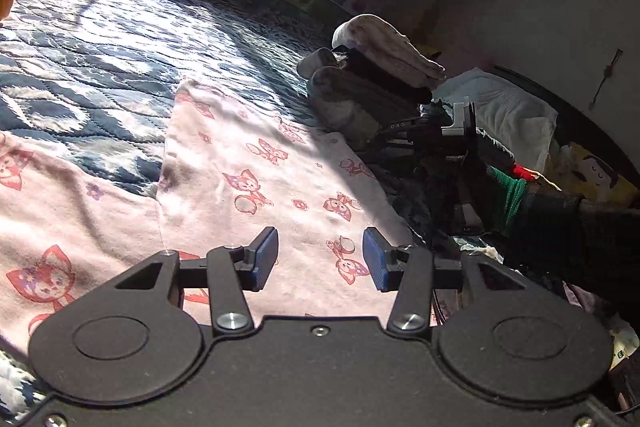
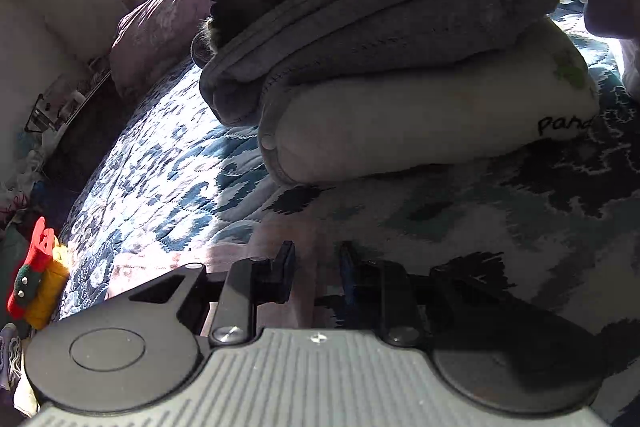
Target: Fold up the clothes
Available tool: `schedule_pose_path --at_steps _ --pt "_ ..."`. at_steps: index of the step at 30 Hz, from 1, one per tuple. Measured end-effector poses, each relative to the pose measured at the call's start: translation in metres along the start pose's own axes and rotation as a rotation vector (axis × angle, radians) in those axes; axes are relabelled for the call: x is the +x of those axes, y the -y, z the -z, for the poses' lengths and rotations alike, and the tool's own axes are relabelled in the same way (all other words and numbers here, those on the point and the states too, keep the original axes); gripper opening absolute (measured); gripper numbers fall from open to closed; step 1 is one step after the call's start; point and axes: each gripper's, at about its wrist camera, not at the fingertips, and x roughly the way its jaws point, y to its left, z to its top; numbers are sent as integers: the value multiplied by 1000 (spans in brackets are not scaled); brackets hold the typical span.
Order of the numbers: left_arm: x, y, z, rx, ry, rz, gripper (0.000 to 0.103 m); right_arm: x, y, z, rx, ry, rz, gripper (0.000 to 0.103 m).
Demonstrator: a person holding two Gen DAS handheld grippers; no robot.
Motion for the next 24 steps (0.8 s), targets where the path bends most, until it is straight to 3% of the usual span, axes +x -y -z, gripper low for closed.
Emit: schedule_pose_path --at_steps 2,4,6,7,9,11,16,22,24 --pt "2 3 1 16 -8 3 46 -12 3 -1 22 81 -24 3" --pt "3 4 2 24 -16 10 46 -20 2 -2 -3 134 2 2" --pt "5 4 3 29 -21 12 46 -17 -5 0 -106 123 95 2" --pt "6 4 4 32 -27 11 46 -15 -3 1 -92 113 88 3" --pt "6 5 4 39 -27 6 46 -12 11 -1 34 77 -3 16" --pt "5 5 4 38 -25 9 46 -9 19 1 95 62 -50 38" --pt "6 5 5 42 -28 7 46 -2 15 7 58 54 -22 35" --pt "7 6 6 51 -36 2 46 3 17 9 125 60 -88 32" --pt "7 6 6 52 -36 1 46 5 16 10 123 52 -81 8"
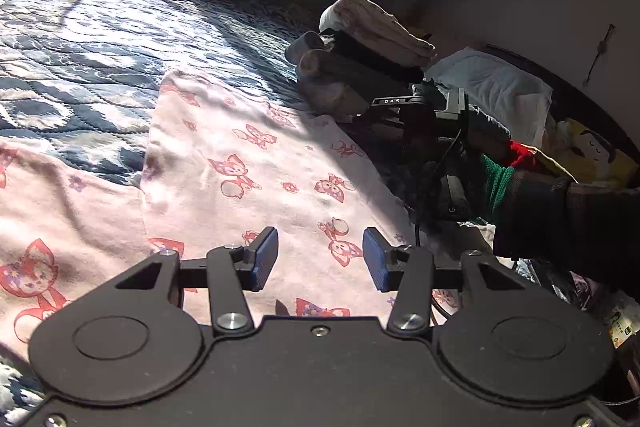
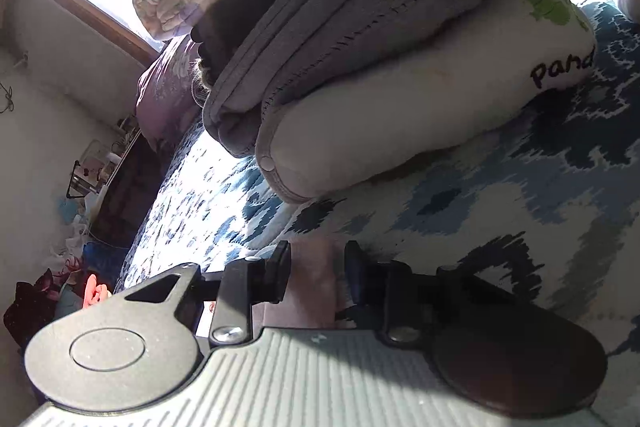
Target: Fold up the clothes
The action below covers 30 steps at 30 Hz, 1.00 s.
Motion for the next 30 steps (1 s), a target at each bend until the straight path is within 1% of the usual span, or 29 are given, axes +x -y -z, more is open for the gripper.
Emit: schedule_pose_path --at_steps 2,5,8,9,10,11,12,13,14,16,18,20,22,24,25,27,28,29,30 --pt "0 0 0 1 0 -1 46 -4 0 0 -1 19 3 7" --pt "-1 -1 0 -1 1 0 46 -22 -4 -2 -23 105 -2 6" --pt "0 0 0 -3 -3 5 46 -15 -21 4 -210 83 150 6" --pt "1 0 0 -1 -6 6 46 -9 -25 7 -258 64 191 6" --pt "1 1 0 7 -8 5 46 -3 -30 9 -299 52 224 6" --pt "1 2 1 15 -10 4 46 -2 -34 9 -320 62 238 6" --pt "1 3 1 22 -10 2 46 -1 -38 9 -336 68 246 7" --pt "1 3 1 22 -10 2 46 -3 -40 8 -337 68 236 7" --pt "1 2 1 20 -9 2 46 -5 -43 7 -338 67 227 10" --pt "1 1 0 17 -8 3 46 -13 -50 6 -356 74 212 11" --pt "1 0 0 13 -6 4 46 -29 -63 11 -425 75 209 11" --pt "0 2 1 13 -6 5 46 -45 -75 22 -499 50 189 11" --pt "0 3 1 15 -7 6 46 -63 -86 39 -554 12 144 11" --pt "0 3 1 17 -7 5 46 -72 -90 63 -603 -36 98 10" --pt "0 3 1 17 -8 1 46 -71 -90 76 -643 -62 120 10" --pt "0 2 1 15 -10 -8 46 -56 -84 106 -784 -173 232 9" --pt "0 2 1 14 -11 -13 46 -58 -83 115 -831 -152 242 9" --pt "-1 1 1 14 -12 -17 46 -62 -83 116 -823 -138 239 9" --pt "-1 1 1 13 -13 -22 46 -66 -85 111 -786 -130 232 9"
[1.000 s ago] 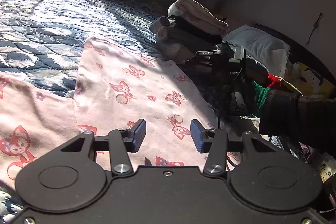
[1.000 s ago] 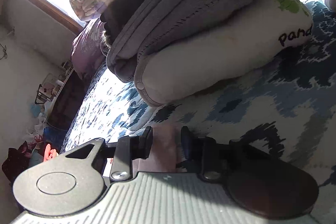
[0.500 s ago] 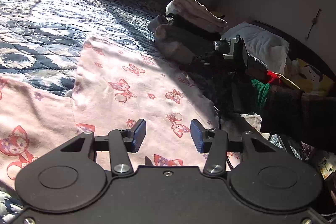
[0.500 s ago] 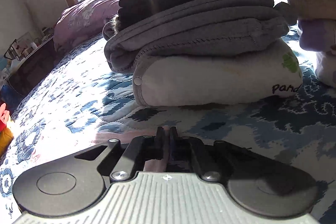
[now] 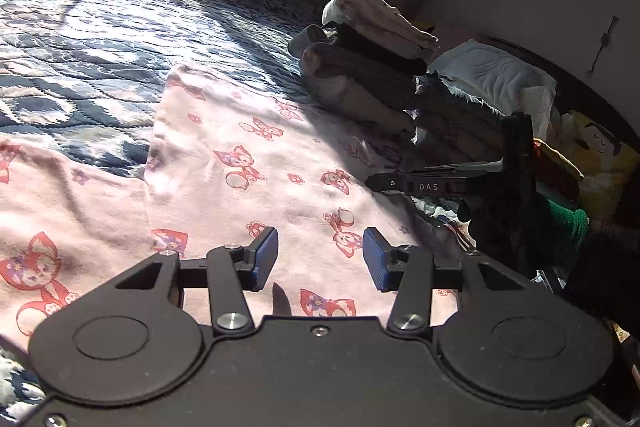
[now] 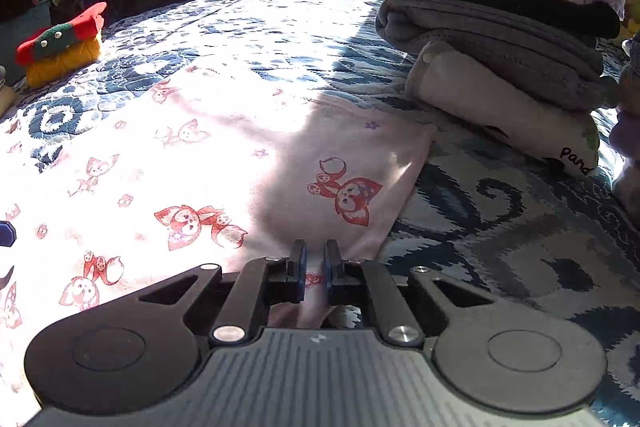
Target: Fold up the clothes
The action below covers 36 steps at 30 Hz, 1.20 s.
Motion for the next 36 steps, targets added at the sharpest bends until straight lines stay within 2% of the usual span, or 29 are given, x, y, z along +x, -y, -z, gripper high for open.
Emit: schedule_pose_path --at_steps 2,3,6,8,12,16,18,20,21,22,23,24,25,27,29,31,32,33,34,35,36 --pt "-4 -2 -3 -12 3 -12 47 -8 10 -8 84 37 -30 10" --pt "-6 -3 -7 -21 3 -21 51 -10 19 -13 132 51 -35 11" --pt "-8 -12 -37 -38 -2 -63 57 -2 48 -28 238 69 -2 16" --pt "10 -28 -69 -35 -37 -92 58 11 68 -38 321 73 11 17" --pt "56 -73 -126 -43 -103 -147 58 39 103 -50 470 73 21 28" --pt "109 -123 -167 -121 -154 -182 56 57 117 -50 521 60 -16 32" --pt "127 -138 -179 -183 -170 -175 56 64 120 -49 541 68 -47 33" --pt "143 -146 -185 -206 -182 -164 52 68 122 -48 561 81 -90 33" --pt "151 -148 -187 -209 -191 -165 44 71 121 -48 560 82 -107 31" --pt "158 -149 -187 -206 -204 -169 32 74 120 -49 550 78 -116 26" --pt "163 -148 -185 -186 -218 -178 24 76 118 -51 539 76 -120 6" --pt "168 -147 -183 -165 -232 -188 3 75 117 -53 529 85 -119 6" --pt "172 -145 -181 -144 -242 -198 2 73 116 -55 523 112 -119 6" --pt "167 -137 -186 -112 -192 -219 2 71 114 -58 504 147 -109 6" --pt "162 -138 -183 -111 -174 -218 2 83 106 -59 436 76 -45 7" --pt "166 -139 -177 -86 -208 -243 7 82 102 -60 422 64 -22 8" --pt "167 -139 -175 -79 -218 -249 9 77 101 -62 434 67 -13 12" --pt "163 -137 -178 -82 -211 -254 23 70 100 -63 437 76 -3 21" --pt "158 -135 -181 -82 -202 -261 44 60 96 -63 416 100 11 28" --pt "150 -131 -182 -64 -178 -276 52 48 91 -63 396 121 19 32" --pt "138 -124 -183 -35 -145 -291 54 35 84 -60 376 138 10 32"
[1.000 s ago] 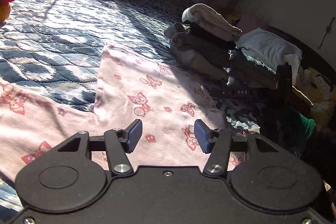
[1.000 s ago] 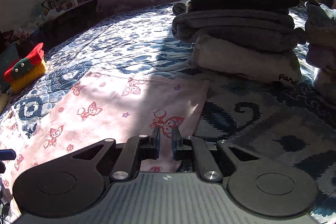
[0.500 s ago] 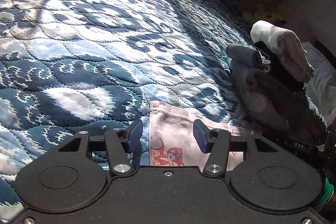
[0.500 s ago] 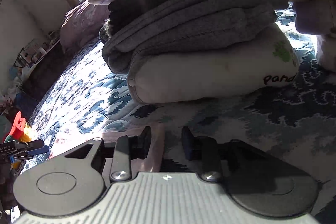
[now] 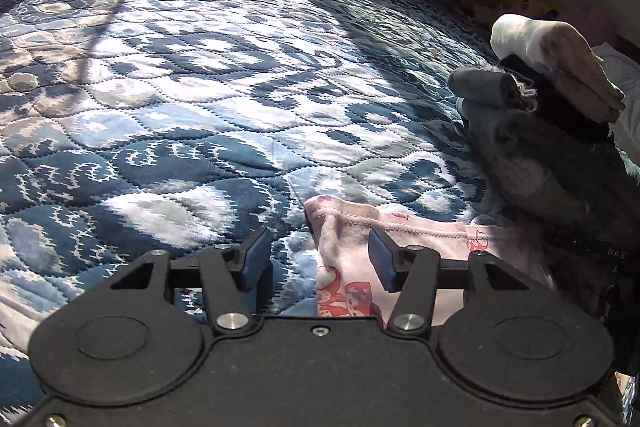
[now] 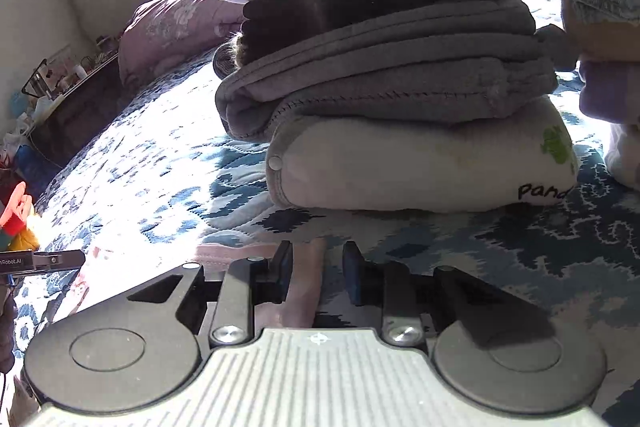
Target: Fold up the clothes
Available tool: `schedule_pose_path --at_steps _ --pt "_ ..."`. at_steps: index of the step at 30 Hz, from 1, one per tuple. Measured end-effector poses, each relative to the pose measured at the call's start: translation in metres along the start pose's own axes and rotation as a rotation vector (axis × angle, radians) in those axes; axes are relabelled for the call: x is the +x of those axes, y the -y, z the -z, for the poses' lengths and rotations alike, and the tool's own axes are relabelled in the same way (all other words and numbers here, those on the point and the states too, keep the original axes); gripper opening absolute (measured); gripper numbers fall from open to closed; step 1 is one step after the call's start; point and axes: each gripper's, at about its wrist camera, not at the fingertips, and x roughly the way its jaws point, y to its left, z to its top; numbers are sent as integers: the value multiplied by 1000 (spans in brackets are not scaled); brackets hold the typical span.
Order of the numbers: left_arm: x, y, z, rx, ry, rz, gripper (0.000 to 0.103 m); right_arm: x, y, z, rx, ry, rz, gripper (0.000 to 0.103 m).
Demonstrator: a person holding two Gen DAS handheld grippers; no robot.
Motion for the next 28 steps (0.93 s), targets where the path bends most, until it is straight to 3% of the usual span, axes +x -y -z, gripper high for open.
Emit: schedule_pose_path --at_steps 4,8,11,12,14,16,18,19,23,27,28 --pt "-62 0 20 -28 99 25 53 -53 -30 28 -72 32 -88 32" --pt "-115 7 63 -55 133 45 52 -99 -54 75 -76 21 -162 32" --pt "-144 20 100 -35 133 69 51 -114 -63 112 -60 -35 -142 30" --pt "-145 25 110 -14 122 51 46 -115 -66 124 -64 -65 -123 31" --pt "-137 29 123 -24 71 24 43 -117 -69 146 -88 -106 -66 30" --pt "-132 21 119 -89 71 59 43 -128 -67 160 -48 -91 -61 30" --pt "-120 6 99 -164 84 83 41 -140 -63 168 18 -52 -60 30" --pt "-113 -3 87 -203 84 90 35 -144 -61 172 41 -35 -60 30" --pt "-67 -37 43 -391 45 109 26 -150 -43 193 154 37 -76 30" --pt "-26 -42 24 -461 30 158 24 -151 -26 210 253 118 -137 29" --pt "-13 -37 21 -436 11 139 24 -149 -27 208 248 118 -137 30"
